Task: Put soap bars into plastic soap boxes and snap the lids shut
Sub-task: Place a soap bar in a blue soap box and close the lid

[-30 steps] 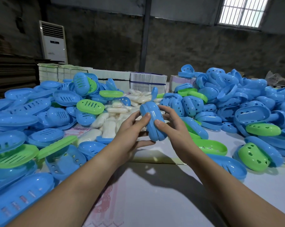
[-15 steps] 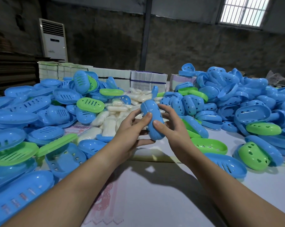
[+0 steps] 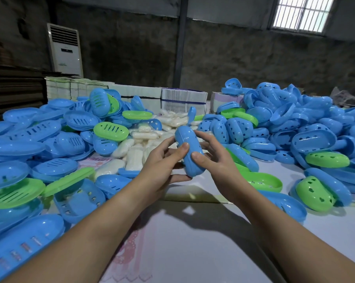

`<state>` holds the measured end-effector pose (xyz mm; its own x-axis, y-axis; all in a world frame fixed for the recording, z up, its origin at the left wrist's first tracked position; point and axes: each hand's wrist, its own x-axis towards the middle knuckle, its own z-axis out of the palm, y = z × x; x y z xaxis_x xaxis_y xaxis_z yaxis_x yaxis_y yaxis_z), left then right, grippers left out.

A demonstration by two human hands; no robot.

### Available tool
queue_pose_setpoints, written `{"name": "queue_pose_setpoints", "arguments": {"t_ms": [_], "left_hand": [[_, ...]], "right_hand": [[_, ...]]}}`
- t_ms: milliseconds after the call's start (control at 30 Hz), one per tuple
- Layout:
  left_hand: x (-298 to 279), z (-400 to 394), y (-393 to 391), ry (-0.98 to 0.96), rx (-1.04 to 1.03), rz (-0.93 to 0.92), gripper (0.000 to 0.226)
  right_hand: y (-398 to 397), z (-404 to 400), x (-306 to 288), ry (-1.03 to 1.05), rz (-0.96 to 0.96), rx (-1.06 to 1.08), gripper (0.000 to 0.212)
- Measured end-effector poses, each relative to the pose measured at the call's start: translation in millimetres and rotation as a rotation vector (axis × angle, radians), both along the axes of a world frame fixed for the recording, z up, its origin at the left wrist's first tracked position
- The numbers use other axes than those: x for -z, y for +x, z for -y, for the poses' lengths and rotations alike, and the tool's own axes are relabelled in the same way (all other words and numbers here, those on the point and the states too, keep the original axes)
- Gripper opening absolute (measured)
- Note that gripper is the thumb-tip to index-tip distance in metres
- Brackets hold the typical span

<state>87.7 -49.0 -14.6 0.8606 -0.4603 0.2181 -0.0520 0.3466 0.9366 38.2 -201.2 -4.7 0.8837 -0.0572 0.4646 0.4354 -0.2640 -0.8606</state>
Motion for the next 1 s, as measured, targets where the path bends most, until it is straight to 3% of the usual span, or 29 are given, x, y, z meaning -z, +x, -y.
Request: {"name": "queue_pose_setpoints", "arguments": {"t_ms": [167,733,1000], "left_hand": [[-4,-4,1,0.006,0.034,0.011,0.053],[-7,-5,0,-0.041,-0.008,-0.075,0.040],[-6,-6,1,0.032,0.010,-0.039,0.046]], "right_hand": [[0,5,-5,0.100,-0.067,-0.055,0.048],[0,-8,1,0.050,0.031,0.059,0.046],[-3,-11,-1,0.051,0.050,0.088,0.044]]}}
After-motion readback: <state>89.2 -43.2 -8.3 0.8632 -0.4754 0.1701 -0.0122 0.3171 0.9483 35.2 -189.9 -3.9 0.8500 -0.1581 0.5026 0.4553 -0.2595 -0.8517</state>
